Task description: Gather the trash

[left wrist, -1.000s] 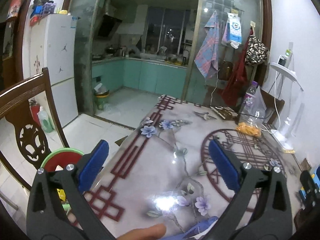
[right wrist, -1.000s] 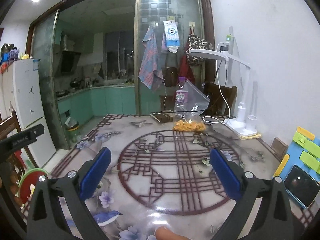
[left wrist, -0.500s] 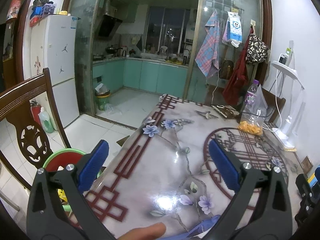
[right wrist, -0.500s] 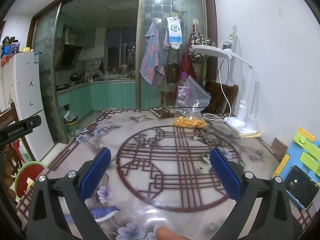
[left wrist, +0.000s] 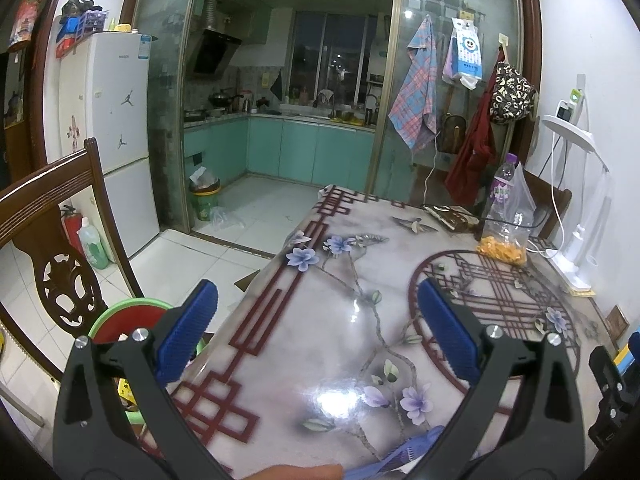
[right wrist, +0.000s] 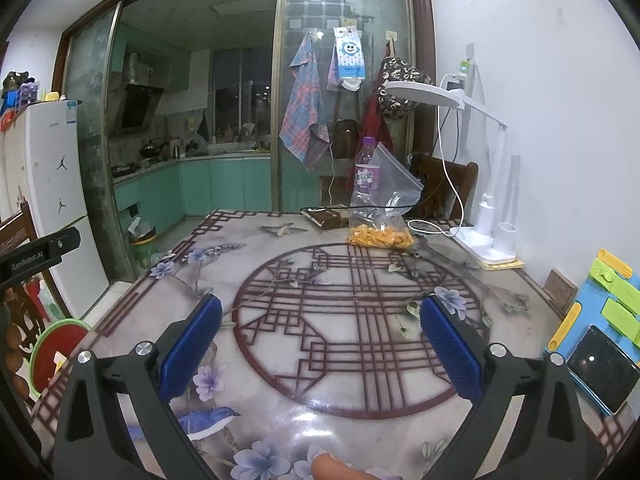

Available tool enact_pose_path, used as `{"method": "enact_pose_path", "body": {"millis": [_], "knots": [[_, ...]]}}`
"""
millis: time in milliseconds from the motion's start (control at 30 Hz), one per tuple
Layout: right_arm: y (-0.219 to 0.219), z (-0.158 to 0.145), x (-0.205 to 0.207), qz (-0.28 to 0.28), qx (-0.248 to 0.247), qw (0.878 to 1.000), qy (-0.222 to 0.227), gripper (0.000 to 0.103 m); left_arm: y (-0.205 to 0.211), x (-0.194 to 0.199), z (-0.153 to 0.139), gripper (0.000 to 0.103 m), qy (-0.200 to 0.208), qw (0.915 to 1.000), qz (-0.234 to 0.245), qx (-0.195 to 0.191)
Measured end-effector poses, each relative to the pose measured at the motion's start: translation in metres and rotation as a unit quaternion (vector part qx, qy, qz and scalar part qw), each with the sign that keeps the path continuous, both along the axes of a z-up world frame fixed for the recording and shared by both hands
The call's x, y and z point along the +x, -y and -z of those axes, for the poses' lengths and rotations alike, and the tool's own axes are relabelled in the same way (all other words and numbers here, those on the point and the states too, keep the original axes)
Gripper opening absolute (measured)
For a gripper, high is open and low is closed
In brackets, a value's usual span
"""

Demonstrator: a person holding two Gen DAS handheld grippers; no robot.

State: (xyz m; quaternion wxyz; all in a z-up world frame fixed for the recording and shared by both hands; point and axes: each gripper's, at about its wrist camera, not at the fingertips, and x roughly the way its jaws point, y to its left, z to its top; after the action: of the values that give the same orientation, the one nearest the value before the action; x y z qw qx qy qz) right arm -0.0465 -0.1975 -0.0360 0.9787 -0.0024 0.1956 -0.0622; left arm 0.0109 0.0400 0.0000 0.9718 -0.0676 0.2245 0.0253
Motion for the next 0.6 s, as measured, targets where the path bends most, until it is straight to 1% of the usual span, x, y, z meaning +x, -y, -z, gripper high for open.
{"method": "enact_pose_path", "body": {"millis": [467, 600], "knots": [[0.0, 0.006, 0.002, -0.001, -0.003, 1.0, -0.008, 0.096, 0.0, 0.0, 0.003, 0.098, -0.004, 1.0, 0.004, 0.002], [0.004, 0.011, 0.002, 0.003, -0.004, 1.0, -0.013, 0.096, 0.0, 0.001, 0.007, 0.098, -0.014, 0.9998, 0.013, 0.0]]}}
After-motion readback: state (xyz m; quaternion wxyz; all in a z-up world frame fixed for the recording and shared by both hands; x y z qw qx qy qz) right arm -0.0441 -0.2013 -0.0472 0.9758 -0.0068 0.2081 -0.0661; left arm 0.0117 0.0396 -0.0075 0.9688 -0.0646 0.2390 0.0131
